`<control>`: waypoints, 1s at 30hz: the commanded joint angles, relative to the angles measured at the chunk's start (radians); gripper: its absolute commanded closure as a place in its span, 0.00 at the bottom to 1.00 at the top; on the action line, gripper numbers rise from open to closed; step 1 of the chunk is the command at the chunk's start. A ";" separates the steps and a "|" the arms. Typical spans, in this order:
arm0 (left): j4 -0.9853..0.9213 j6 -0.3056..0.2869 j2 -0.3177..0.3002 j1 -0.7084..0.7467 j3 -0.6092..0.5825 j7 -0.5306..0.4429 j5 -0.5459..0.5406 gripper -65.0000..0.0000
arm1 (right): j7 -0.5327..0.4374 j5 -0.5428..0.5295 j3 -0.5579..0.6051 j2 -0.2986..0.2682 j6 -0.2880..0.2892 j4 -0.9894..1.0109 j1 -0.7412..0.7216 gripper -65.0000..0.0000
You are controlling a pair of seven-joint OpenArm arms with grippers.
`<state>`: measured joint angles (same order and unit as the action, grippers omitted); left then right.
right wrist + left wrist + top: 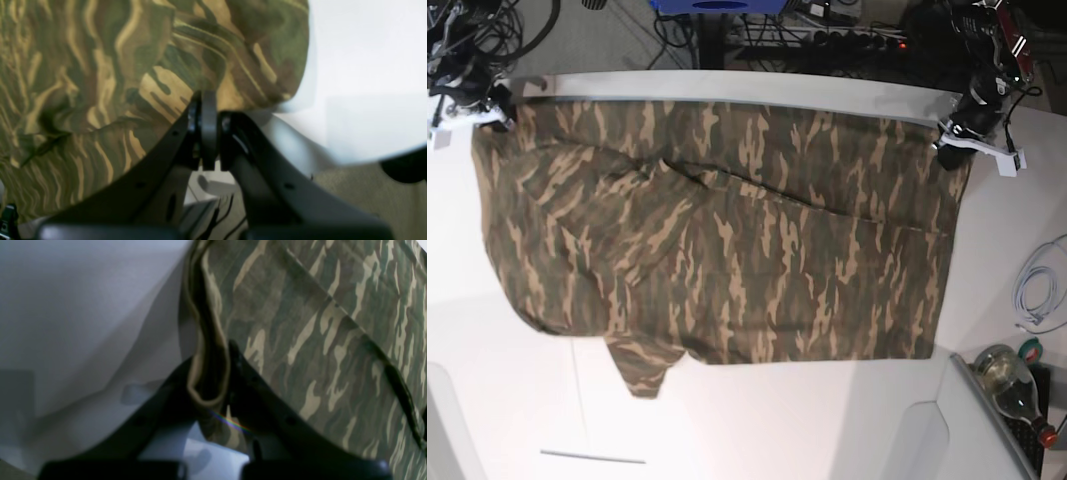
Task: Layout the t-shirt on the table in an organized manner, then fold the t-shirt properly
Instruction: 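Lift the shirt edge with both grippers and drag it to straighten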
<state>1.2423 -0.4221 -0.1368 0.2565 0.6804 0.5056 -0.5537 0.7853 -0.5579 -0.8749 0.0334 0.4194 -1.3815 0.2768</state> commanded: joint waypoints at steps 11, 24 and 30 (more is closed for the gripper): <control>0.032 -0.005 -0.016 0.065 0.009 -0.020 -0.015 1.00 | -0.016 -0.012 -0.007 -0.010 0.006 -0.020 0.016 0.99; 0.032 -0.005 -0.011 0.083 0.009 -0.020 -0.018 1.00 | -0.016 -0.012 -0.005 -0.010 0.006 -0.022 0.028 0.99; 0.032 -0.005 -0.010 0.085 0.009 -0.015 -0.018 1.00 | -0.016 -0.012 -0.007 -0.008 0.006 -0.022 0.028 0.97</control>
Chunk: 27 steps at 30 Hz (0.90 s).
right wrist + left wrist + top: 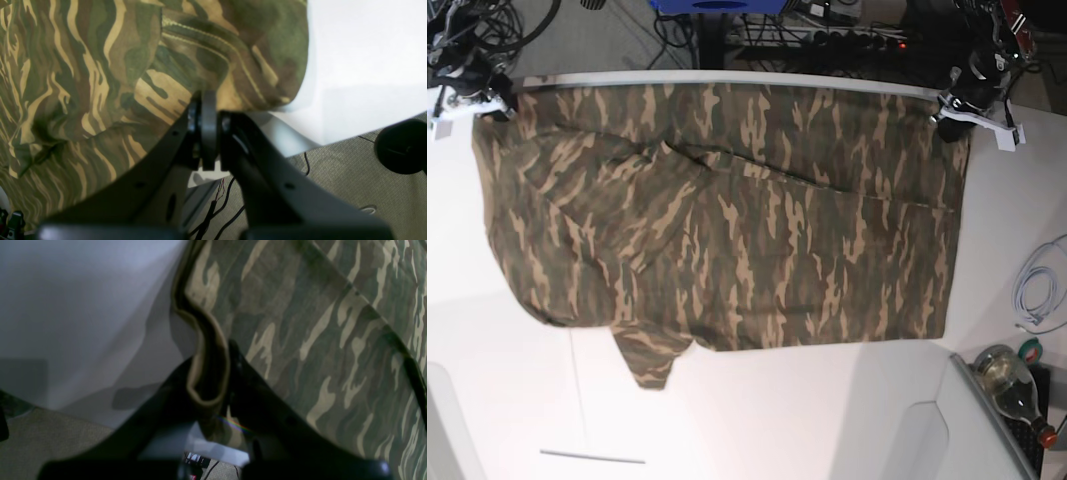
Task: Layout the t-shirt on the table in an organized manner, then fold the t-shirt properly
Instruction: 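Lift the shirt edge with both grippers and drag it to straighten, then move the right gripper inward and grasp the shirt fabric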
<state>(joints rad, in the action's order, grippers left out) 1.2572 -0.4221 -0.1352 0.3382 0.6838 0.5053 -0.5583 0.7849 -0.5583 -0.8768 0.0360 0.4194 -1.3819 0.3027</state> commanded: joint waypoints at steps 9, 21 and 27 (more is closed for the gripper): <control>0.023 -0.001 -0.010 0.029 0.006 -0.012 -0.013 0.91 | -0.017 -0.013 -0.074 0.052 0.005 -0.130 0.010 0.36; 0.125 -0.001 -0.024 0.020 0.325 -0.012 -0.010 0.35 | -0.018 -0.015 -0.181 0.061 0.003 -0.198 0.023 0.32; 0.295 -0.004 0.013 0.054 0.330 -0.009 -0.010 0.64 | -0.018 -0.012 -0.143 0.068 0.006 -0.319 0.016 0.37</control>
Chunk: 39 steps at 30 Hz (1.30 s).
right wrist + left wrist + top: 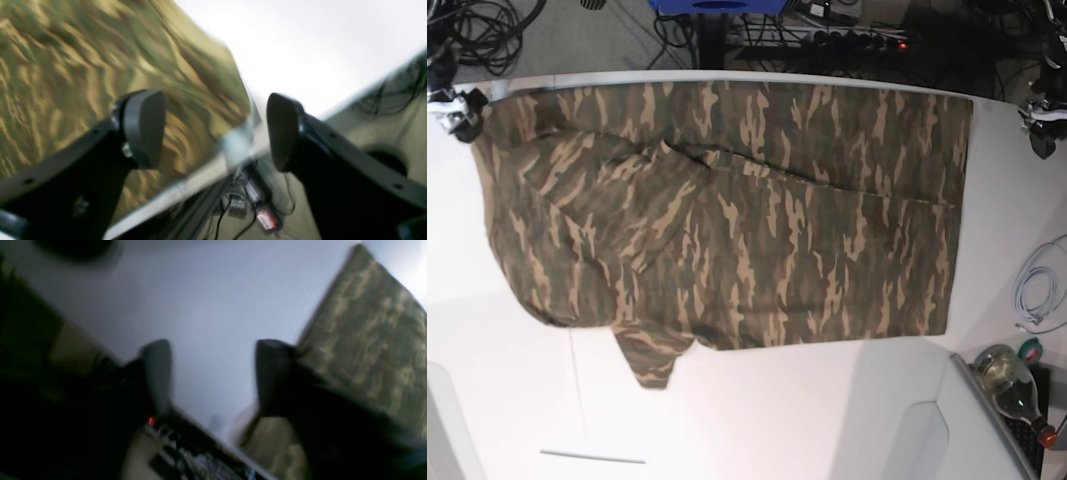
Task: Layout the t-shirt on the table in an organized manner, then fold the t-shirt properly
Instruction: 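Move the right gripper inward and grasp the shirt fabric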
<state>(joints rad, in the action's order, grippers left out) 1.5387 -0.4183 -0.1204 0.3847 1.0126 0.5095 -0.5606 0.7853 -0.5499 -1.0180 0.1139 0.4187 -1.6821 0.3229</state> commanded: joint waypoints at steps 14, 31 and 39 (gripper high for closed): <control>-0.128 -0.007 0.012 -0.014 -0.378 -0.024 0.029 1.00 | -0.016 -0.019 0.680 -0.018 0.001 -0.066 0.114 0.99; -0.249 -0.007 0.034 -0.054 -0.383 -0.165 0.236 1.00 | -0.011 -0.019 0.805 -0.016 -0.001 0.184 -0.006 0.99; -0.249 -0.007 0.032 -0.056 -0.380 -0.165 0.236 1.00 | -0.014 -0.019 0.801 -0.018 -0.059 0.239 -0.092 0.99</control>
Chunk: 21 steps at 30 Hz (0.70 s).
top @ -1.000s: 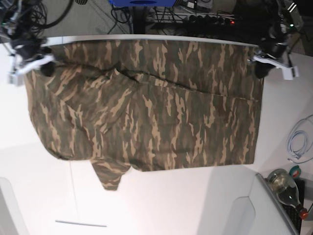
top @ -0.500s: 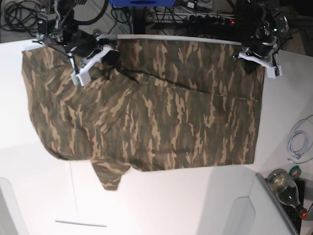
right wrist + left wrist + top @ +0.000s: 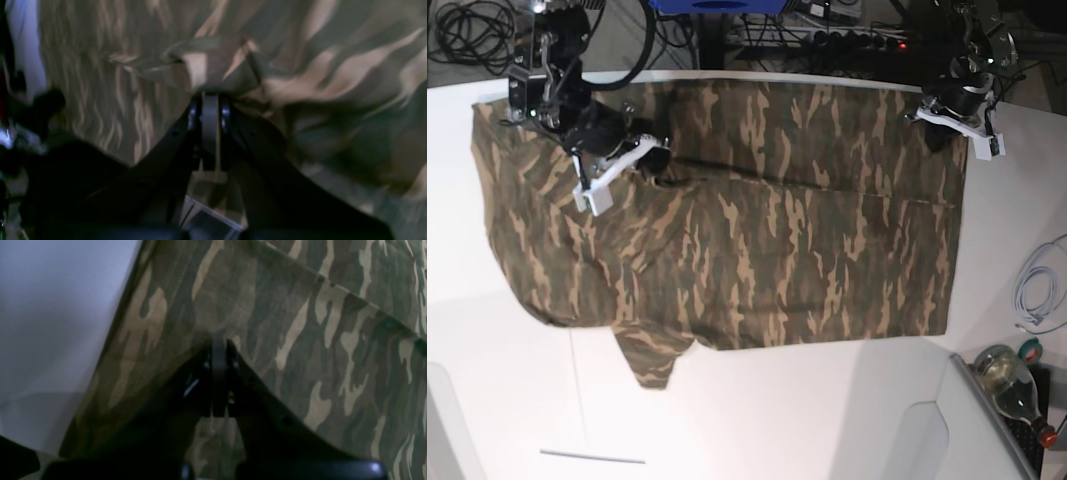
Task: Layout the t-shirt on the table in an organized manner, then fold the t-shirt properly
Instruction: 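Move the right gripper inward and grasp the shirt fabric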
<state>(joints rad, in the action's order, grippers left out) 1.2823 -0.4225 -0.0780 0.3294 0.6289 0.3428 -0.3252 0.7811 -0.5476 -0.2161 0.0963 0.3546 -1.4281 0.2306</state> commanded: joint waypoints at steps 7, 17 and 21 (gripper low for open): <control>0.007 -0.003 -0.010 0.000 0.009 0.002 0.001 1.00 | -0.012 -0.021 -0.001 0.000 -0.001 0.046 -0.055 0.99; 0.013 -0.003 -0.010 0.000 0.010 0.002 0.001 1.00 | -0.012 -0.021 0.001 -0.022 -0.002 0.026 -0.072 0.99; 0.017 -0.003 -0.010 0.000 0.010 0.002 0.001 1.00 | -0.013 -0.021 0.001 -0.045 -0.002 0.037 -0.084 0.99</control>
<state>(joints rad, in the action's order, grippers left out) 1.2842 -0.4255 -0.0776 0.3290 0.6338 0.3447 -0.3248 0.7811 -0.5507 -0.2157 0.0570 0.3481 -1.3796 0.1558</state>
